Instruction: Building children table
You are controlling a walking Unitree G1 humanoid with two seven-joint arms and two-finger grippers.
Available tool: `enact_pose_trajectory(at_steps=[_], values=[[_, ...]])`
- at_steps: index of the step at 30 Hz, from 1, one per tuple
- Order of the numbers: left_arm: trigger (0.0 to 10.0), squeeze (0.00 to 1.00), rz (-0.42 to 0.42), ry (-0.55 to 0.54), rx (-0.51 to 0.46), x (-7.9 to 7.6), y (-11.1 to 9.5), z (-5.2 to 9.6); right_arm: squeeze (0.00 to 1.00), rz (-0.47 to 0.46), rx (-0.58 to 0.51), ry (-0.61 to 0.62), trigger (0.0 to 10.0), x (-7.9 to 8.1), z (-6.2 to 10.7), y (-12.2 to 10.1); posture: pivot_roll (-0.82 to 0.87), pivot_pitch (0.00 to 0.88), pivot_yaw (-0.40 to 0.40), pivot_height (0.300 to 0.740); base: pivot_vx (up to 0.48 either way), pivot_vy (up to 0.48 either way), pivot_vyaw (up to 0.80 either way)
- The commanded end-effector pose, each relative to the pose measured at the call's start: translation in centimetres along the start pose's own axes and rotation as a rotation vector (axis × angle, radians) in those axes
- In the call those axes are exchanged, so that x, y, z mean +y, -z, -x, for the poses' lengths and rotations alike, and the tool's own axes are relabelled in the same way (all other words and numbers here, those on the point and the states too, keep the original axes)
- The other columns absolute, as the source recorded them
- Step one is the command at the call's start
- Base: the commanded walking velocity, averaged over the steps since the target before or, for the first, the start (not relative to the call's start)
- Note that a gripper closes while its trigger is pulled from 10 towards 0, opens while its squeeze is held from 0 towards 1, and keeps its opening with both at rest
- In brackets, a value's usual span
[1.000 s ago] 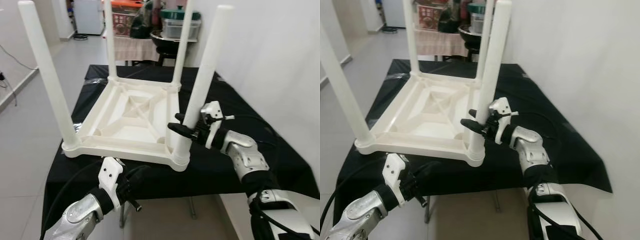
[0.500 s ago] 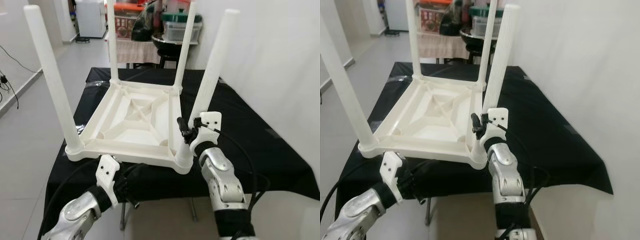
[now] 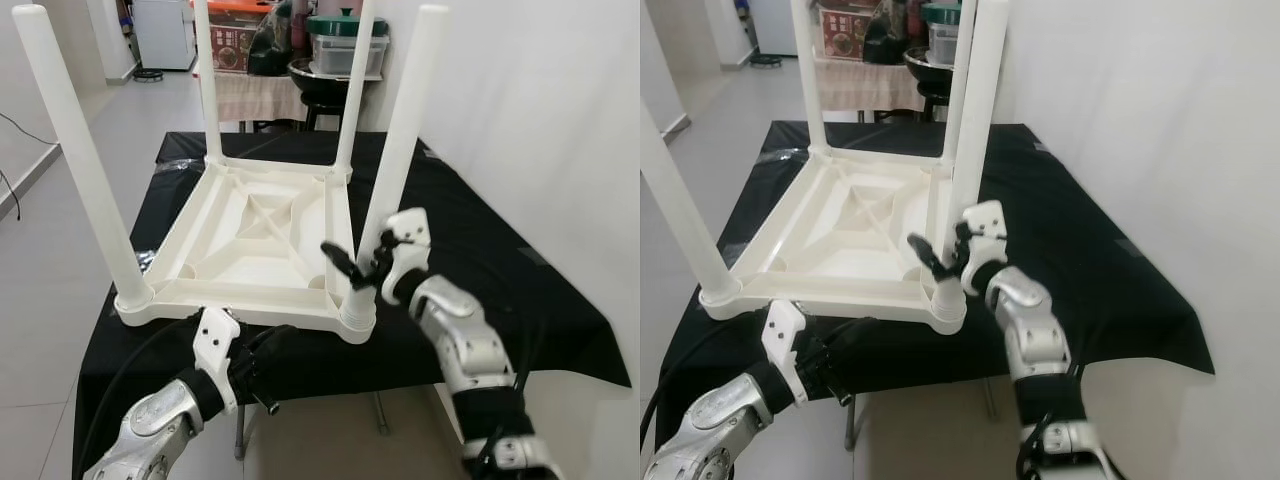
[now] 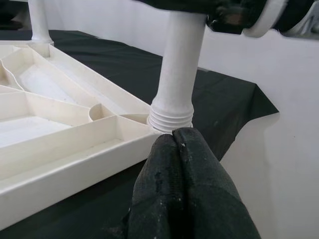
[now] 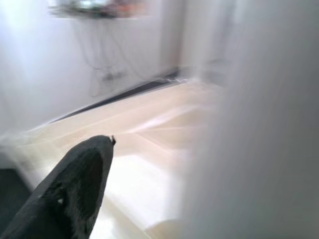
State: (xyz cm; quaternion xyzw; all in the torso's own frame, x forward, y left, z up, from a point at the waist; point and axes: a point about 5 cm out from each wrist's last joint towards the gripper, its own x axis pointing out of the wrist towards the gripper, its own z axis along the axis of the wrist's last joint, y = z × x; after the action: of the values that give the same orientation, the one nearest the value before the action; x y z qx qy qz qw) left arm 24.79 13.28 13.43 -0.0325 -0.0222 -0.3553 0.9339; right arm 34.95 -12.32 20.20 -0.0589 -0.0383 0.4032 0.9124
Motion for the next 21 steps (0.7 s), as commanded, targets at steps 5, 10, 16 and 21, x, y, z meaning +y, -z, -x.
enact_pose_trajectory(at_steps=[5, 10, 16, 21], values=[[10.0, 0.00, 0.017, 0.013, 0.014, -0.4, 0.4, -0.2, 0.00, 0.004, 0.054, -0.317, 10.0, -1.6, -0.6, -0.5, 0.00, 0.000, -0.120, 0.740, 0.000, 0.000, 0.00], [10.0, 0.00, 0.020, 0.016, 0.018, -0.5, 0.5, -0.1, 0.00, -0.052, 0.043, -0.294, 8.3, -2.3, -1.4, -0.6, 0.02, 0.000, -0.124, 0.740, 0.000, 0.000, 0.00], [10.0, 0.00, 0.026, 0.023, 0.023, -0.6, 0.6, 0.0, 0.00, -0.085, 0.034, -0.308, 0.0, -2.4, -1.4, -0.2, 0.02, 0.000, -0.125, 0.740, 0.000, 0.000, 0.00], [10.0, 0.00, 0.030, 0.025, 0.023, -0.6, 0.7, 0.0, 0.00, -0.081, 0.031, -0.294, 0.0, -2.6, -1.2, 0.1, 0.02, 0.000, -0.123, 0.740, 0.000, 0.000, 0.00]])
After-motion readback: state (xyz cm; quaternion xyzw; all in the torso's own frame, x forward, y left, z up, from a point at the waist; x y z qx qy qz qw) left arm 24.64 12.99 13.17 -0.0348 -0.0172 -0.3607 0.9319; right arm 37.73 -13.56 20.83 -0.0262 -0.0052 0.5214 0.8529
